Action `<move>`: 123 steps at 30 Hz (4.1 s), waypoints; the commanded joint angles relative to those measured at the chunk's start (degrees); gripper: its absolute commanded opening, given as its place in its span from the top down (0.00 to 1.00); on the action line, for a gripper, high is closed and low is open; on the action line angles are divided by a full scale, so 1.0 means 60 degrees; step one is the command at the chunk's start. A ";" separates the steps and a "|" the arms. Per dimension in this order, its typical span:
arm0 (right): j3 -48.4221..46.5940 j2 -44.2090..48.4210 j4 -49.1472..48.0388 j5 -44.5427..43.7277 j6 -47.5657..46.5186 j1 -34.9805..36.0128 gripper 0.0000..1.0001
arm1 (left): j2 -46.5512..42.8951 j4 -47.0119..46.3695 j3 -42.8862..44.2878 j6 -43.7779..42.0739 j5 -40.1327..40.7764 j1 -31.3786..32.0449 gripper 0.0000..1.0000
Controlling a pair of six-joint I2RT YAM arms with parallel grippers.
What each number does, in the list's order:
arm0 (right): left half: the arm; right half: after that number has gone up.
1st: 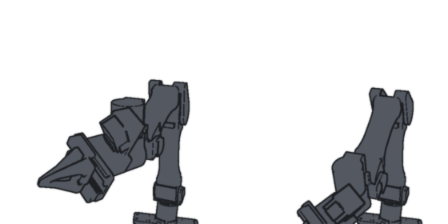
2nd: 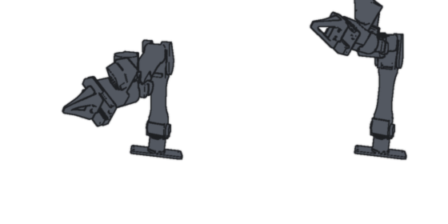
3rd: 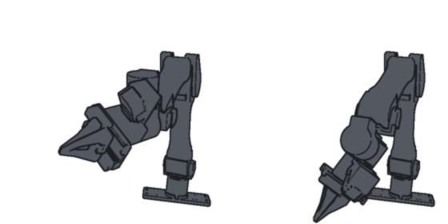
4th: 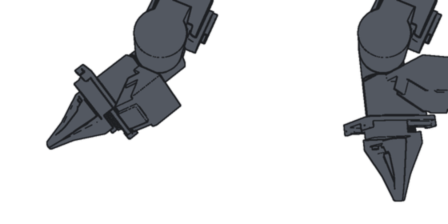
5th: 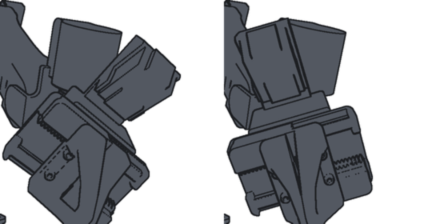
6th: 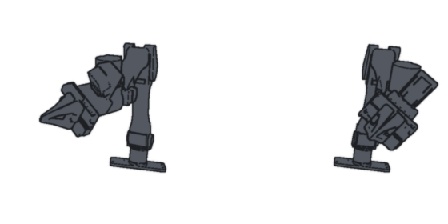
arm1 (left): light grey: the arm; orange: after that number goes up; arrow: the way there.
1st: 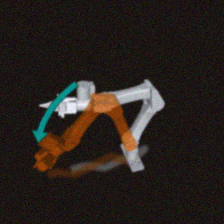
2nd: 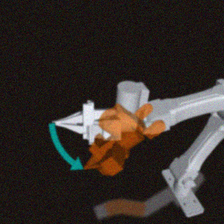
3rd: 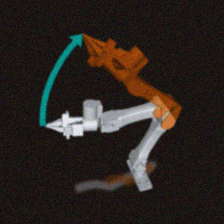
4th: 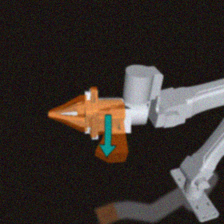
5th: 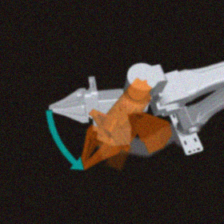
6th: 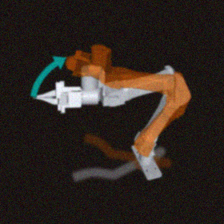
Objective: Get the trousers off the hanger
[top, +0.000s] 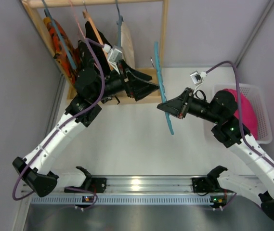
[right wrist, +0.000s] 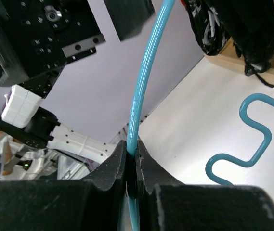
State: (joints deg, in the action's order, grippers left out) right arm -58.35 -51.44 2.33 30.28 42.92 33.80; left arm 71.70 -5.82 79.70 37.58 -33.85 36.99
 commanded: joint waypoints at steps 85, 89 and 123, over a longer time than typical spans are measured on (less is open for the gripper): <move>-0.4383 -0.3163 0.1003 -0.0096 -0.0851 -0.2792 0.01 | 0.3078 0.5526 0.7853 -0.1635 0.1979 -0.3880 0.41; -0.3987 -0.2575 0.1048 -0.0154 -0.1424 -0.2792 0.00 | 0.3489 0.5600 0.7957 -0.1533 0.2169 -0.3880 0.41; -0.2815 -0.1842 0.1004 -0.0125 -0.1982 -0.3041 0.01 | 0.5247 0.6215 0.8439 -0.2557 0.3780 -0.3441 0.67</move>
State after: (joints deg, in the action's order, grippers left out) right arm -75.29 -63.75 10.72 29.02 32.05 16.25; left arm 102.78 30.85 128.07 24.03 -13.78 16.51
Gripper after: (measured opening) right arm 0.993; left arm 0.348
